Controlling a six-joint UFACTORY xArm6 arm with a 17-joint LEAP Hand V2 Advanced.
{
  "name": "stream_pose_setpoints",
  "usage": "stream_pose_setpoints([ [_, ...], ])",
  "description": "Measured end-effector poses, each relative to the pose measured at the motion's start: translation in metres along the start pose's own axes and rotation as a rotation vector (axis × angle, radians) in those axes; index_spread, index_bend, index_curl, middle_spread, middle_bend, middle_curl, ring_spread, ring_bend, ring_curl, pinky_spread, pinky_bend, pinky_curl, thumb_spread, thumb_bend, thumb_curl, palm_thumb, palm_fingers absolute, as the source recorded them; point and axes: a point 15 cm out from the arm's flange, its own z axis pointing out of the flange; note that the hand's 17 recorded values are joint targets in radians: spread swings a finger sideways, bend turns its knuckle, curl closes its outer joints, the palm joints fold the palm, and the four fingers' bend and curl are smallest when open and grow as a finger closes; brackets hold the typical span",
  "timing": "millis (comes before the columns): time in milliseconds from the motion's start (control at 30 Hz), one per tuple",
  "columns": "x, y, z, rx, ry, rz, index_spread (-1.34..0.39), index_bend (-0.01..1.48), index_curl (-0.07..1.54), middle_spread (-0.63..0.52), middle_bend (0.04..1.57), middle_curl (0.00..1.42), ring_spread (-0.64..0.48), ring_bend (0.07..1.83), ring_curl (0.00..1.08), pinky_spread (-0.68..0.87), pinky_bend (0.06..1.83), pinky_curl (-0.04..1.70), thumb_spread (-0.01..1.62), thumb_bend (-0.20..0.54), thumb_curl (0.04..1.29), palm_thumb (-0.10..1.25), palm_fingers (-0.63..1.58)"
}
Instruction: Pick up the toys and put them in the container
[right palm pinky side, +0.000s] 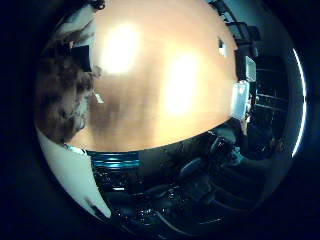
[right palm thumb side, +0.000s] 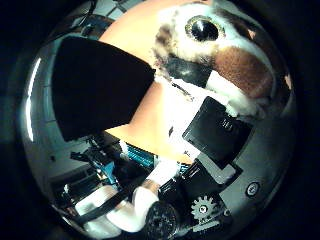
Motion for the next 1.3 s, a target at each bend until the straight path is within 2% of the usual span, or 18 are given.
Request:
stream_pose_setpoints([
  [333,-0.003,-0.007,-0.145,0.152,0.069,0.006,-0.25,1.01,0.98,-0.14,1.35,0.81,-0.24,1.34,0.81,-0.21,1.21,0.96,1.10,-0.012,0.59,1.05,1.08],
  [633,-0.090,-0.044,-0.223,0.255,0.054,-0.095,-0.25,1.01,0.99,-0.14,1.35,0.81,-0.25,1.33,0.83,-0.22,1.19,1.00,1.10,-0.013,0.61,1.04,1.08],
  [800,-0.154,-0.059,-0.245,0.308,0.027,-0.168,-0.25,1.00,0.99,-0.14,1.35,0.81,-0.25,1.32,0.84,-0.23,1.18,1.01,1.10,-0.012,0.61,1.03,1.08],
  [1133,-0.276,-0.067,-0.241,0.295,-0.042,-0.295,-0.25,0.99,1.00,-0.14,1.35,0.81,-0.26,1.31,0.86,-0.23,1.17,1.03,1.09,-0.013,0.62,1.03,1.08],
  [1300,-0.311,-0.067,-0.238,0.298,-0.059,-0.329,-0.26,0.98,1.01,-0.14,1.35,0.81,-0.26,1.30,0.87,-0.23,1.16,1.03,1.10,-0.012,0.62,1.03,1.08],
])
